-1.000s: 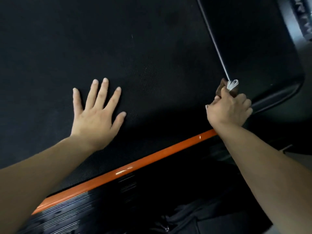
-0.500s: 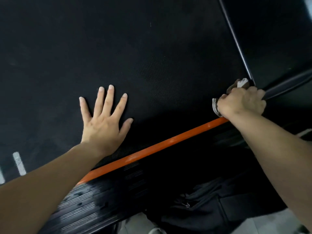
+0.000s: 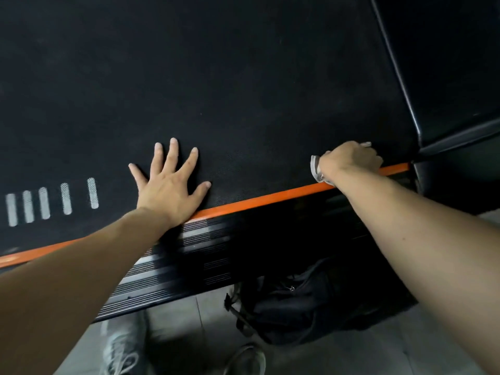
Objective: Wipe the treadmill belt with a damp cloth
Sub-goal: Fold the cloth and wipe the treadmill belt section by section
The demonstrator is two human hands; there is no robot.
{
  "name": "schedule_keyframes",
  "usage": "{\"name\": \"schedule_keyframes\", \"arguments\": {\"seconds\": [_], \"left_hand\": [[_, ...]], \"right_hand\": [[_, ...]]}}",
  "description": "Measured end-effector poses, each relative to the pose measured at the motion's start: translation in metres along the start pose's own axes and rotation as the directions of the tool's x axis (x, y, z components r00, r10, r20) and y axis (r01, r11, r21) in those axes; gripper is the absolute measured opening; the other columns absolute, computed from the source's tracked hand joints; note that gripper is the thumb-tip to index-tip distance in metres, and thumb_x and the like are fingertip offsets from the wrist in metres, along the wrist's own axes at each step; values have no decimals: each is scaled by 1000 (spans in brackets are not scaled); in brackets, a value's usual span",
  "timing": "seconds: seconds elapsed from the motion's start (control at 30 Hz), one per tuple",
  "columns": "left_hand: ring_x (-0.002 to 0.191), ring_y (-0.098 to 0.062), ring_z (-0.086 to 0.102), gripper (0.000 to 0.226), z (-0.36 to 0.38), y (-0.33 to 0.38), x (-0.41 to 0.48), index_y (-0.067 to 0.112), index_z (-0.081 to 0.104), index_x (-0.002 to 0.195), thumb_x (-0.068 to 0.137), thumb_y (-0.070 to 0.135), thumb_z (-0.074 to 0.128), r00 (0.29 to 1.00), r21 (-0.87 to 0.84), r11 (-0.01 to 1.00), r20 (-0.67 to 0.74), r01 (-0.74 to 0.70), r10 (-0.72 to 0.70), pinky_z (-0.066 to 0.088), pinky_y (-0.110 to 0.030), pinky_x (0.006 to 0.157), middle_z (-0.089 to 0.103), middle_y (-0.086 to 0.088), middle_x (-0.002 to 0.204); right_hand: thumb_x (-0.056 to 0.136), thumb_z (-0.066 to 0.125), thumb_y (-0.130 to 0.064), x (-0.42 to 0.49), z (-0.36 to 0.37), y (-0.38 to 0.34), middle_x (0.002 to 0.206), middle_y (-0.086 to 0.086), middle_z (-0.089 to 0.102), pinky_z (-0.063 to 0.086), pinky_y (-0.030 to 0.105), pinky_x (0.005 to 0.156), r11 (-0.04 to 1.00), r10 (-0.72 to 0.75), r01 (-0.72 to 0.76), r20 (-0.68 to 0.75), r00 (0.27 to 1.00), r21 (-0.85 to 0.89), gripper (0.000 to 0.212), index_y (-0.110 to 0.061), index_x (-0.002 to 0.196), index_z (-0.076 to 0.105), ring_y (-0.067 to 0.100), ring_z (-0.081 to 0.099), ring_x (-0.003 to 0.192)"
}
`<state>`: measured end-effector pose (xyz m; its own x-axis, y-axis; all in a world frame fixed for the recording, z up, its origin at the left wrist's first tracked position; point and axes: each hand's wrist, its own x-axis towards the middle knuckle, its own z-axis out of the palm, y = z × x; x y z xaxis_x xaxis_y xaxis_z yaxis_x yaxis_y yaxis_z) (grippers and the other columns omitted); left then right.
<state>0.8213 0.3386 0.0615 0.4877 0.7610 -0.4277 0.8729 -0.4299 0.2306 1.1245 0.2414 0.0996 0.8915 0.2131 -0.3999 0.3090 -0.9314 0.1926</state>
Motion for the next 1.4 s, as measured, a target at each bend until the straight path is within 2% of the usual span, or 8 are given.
{"name": "schedule_keyframes", "arguments": {"seconds": [0.2, 0.37, 0.73, 0.9, 1.1, 1.2, 1.33, 1.4], "left_hand": [[158, -26, -15, 71, -8, -2, -1, 42, 12, 161, 98, 67, 33, 999, -22, 1000, 36, -16, 17, -3, -74, 117, -9, 1, 173], [157, -25, -17, 69, -10, -10, -4, 39, 13, 162, 100, 65, 29, 997, -32, 997, 42, -69, 71, -4, -73, 118, -9, 2, 173], [159, -18, 4, 77, -10, -53, -8, 27, 26, 161, 94, 63, 15, 963, -57, 962, -67, -266, 262, 0, -59, 126, 14, 1, 172], [159, -24, 10, 72, -10, -84, -14, 18, 40, 156, 98, 57, 23, 944, -88, 943, -103, -322, 313, 3, -45, 128, 21, -7, 170], [156, -27, 20, 65, -25, -145, -35, 11, 49, 148, 100, 51, 31, 977, -175, 967, -140, -185, 162, 17, -45, 126, 31, -11, 166], [149, -29, 32, 50, -36, -167, -48, 7, 53, 144, 105, 37, 45, 987, -251, 963, -144, -101, 66, 30, -45, 121, 43, -12, 158], [137, -30, 45, 49, -48, -191, -66, 7, 57, 139, 102, 36, 43, 992, -330, 944, -123, -13, -29, 36, -40, 115, 57, -10, 142], [135, -29, 47, 41, -55, -203, -77, 11, 56, 138, 105, 33, 44, 995, -366, 930, -76, 37, -70, 39, -40, 111, 60, -8, 137]], "right_hand": [[92, 62, -41, -18, -11, -14, 121, 16, 57, 41, 34, 90, 998, 53, -53, -9, 999, -44, 43, -4, 113, 61, 31, 53, 112], [95, 52, -54, -37, 2, -22, 134, 15, 46, 40, 40, 97, 990, 125, -120, -77, 989, 77, 53, -10, 123, 60, 31, 45, 117], [96, 53, -43, -104, 61, -54, 115, 14, 51, 39, 45, 94, 972, -121, 177, -312, 942, 156, 33, -16, 111, 65, 32, 47, 108], [86, 67, -37, -162, 92, -85, 96, 11, 53, 41, 41, 78, 892, -352, 437, -432, 830, 114, 32, -15, 109, 71, 32, 50, 92], [84, 69, -34, -211, 113, -119, 91, 7, 52, 43, 39, 75, 732, -599, 678, -408, 689, 68, 34, -18, 115, 70, 27, 50, 85], [80, 72, -31, -232, 120, -135, 89, 4, 52, 43, 38, 75, 627, -688, 770, -383, 616, 113, 37, -21, 115, 71, 26, 51, 84], [79, 74, -27, -253, 120, -153, 86, 4, 53, 49, 41, 74, 469, -794, 862, -334, 508, 195, 35, -21, 113, 72, 27, 55, 80], [82, 73, -28, -264, 113, -163, 91, 3, 56, 52, 45, 79, 437, -817, 834, -241, 525, 337, 37, -22, 118, 71, 27, 58, 85]]}}
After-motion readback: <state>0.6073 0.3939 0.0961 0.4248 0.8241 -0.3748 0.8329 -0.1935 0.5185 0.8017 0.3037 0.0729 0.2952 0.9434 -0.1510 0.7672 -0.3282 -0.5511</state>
